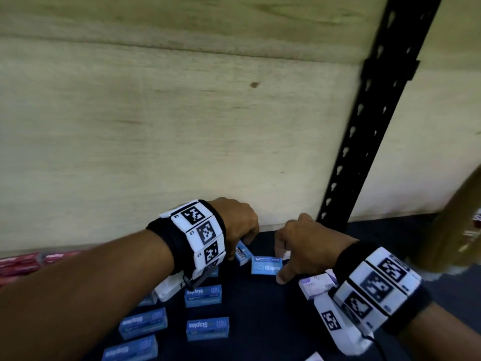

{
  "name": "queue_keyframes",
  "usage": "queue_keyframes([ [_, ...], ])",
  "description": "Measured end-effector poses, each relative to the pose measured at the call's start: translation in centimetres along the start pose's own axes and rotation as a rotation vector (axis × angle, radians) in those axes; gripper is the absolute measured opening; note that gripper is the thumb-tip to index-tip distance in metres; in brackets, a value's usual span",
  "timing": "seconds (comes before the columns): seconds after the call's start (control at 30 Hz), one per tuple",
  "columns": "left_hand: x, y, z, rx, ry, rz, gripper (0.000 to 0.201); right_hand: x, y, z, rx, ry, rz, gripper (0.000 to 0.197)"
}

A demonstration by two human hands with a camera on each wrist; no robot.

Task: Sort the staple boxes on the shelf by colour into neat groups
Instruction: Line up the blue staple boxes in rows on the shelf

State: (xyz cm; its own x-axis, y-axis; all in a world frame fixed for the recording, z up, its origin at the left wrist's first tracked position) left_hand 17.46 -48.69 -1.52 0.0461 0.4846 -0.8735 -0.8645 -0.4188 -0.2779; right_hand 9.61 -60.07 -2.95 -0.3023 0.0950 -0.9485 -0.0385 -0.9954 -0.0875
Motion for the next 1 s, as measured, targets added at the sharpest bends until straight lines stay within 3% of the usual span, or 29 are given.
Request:
queue_keyframes([
  [0.2, 0.0, 0.0, 0.1, 0.020, 0.019, 0.016, 0.040, 0.0, 0.7, 0.0, 0.051, 0.006, -0.059, 0.046],
  [0.43, 0.6, -0.3, 0.5, 0.060, 0.021, 0.086, 0.033, -0.2, 0.8, 0.2, -0.004, 0.010, -0.110, 0.037],
  [0.7, 0.3, 0.4, 0.5, -0.015, 0.074, 0.164, 0.030, -0.5, 1.2, 1.1, 0.033, 0.067, -0.062, 0.022],
  [1.0, -1.1, -0.5, 5.9, -0.081, 0.074, 0.205, 0.030, -2.7, 0.0, 3.7, -0.017, 0.162, -0.047, 0.021],
])
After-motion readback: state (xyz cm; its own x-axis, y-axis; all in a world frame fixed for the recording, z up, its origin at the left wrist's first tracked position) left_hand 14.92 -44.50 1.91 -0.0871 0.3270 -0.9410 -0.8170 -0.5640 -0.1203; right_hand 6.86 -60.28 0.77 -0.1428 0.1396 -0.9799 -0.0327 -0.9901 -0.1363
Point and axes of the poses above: each hand's wrist, its own z-axis away from the middle knuckle, its own x-axis out of the palm, y = z × x, the point moved 3 cm from there along -z, towards the middle knuckle, and after that the axes turned 6 degrees about -z, right-handed, at the moved point
